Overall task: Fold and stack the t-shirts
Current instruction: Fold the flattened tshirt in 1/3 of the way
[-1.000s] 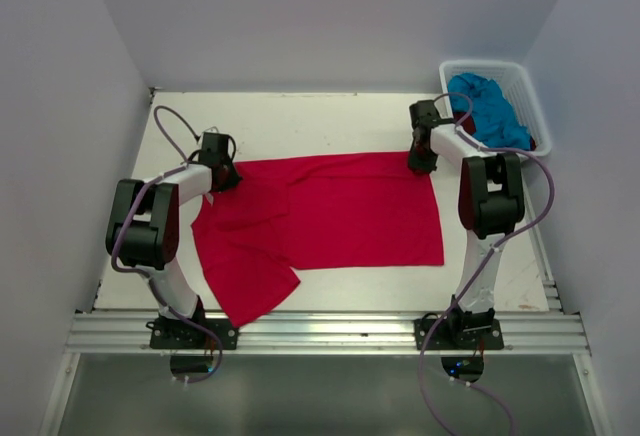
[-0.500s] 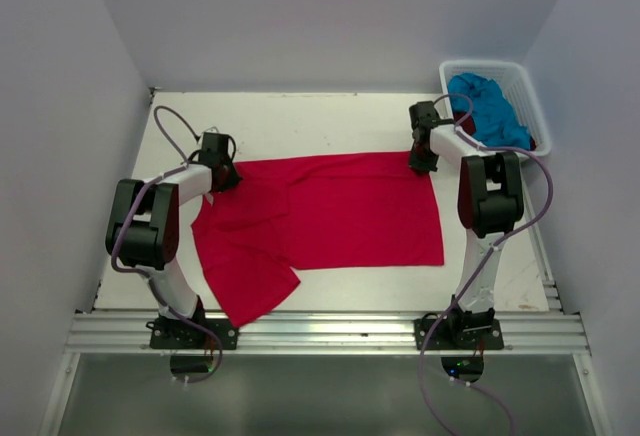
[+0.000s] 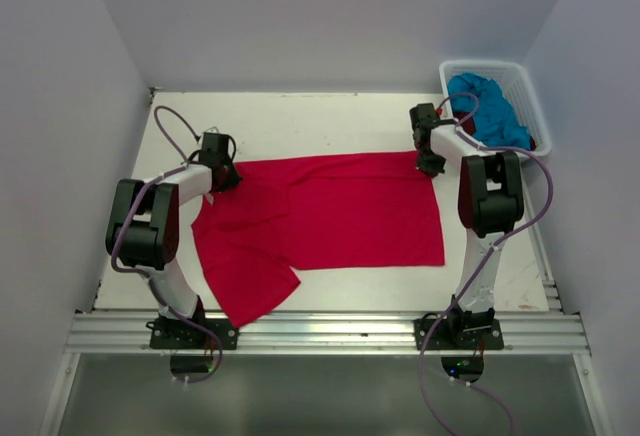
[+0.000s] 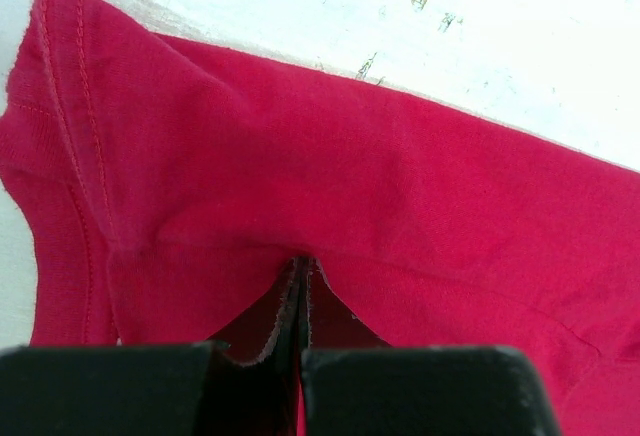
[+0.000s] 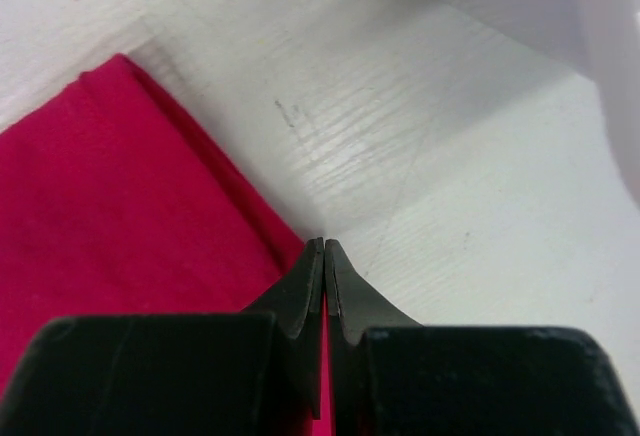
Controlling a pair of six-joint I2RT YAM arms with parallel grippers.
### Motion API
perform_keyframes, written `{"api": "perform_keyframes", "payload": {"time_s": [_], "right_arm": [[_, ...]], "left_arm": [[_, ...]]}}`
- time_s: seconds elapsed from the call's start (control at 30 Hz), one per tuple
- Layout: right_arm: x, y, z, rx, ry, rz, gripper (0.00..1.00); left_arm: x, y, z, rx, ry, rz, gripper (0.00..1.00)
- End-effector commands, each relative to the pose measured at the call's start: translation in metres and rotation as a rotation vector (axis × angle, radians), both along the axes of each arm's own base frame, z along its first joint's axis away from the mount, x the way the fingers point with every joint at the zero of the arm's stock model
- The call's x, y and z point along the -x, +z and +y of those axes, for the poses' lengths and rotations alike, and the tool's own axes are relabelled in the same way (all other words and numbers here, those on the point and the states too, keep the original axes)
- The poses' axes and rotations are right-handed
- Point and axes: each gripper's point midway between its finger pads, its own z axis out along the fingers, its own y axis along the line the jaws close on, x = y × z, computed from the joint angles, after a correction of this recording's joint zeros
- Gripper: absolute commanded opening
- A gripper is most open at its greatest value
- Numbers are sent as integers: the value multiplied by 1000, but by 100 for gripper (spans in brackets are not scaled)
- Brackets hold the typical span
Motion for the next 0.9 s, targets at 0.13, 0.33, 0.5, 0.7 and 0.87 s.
{"api": "perform_keyframes", "payload": {"time_s": [0.13, 0.33, 0.5, 0.7, 0.87], "right_arm": [[5, 22, -19, 79, -68, -27, 0], [-2, 56, 3, -47, 17, -148, 8], [-11, 58, 34, -186, 121, -147, 23], [-9, 28, 36, -202, 113, -71, 24], [-4, 5, 34, -194, 100, -22, 24]], "left_arm": [[18, -11, 6, -42, -11, 67, 0], [19, -12, 5, -41, -12, 70, 0], [19, -13, 5, -38, -12, 73, 0], [19, -12, 5, -40, -10, 70, 0], [20, -13, 6, -42, -9, 75, 0]]}}
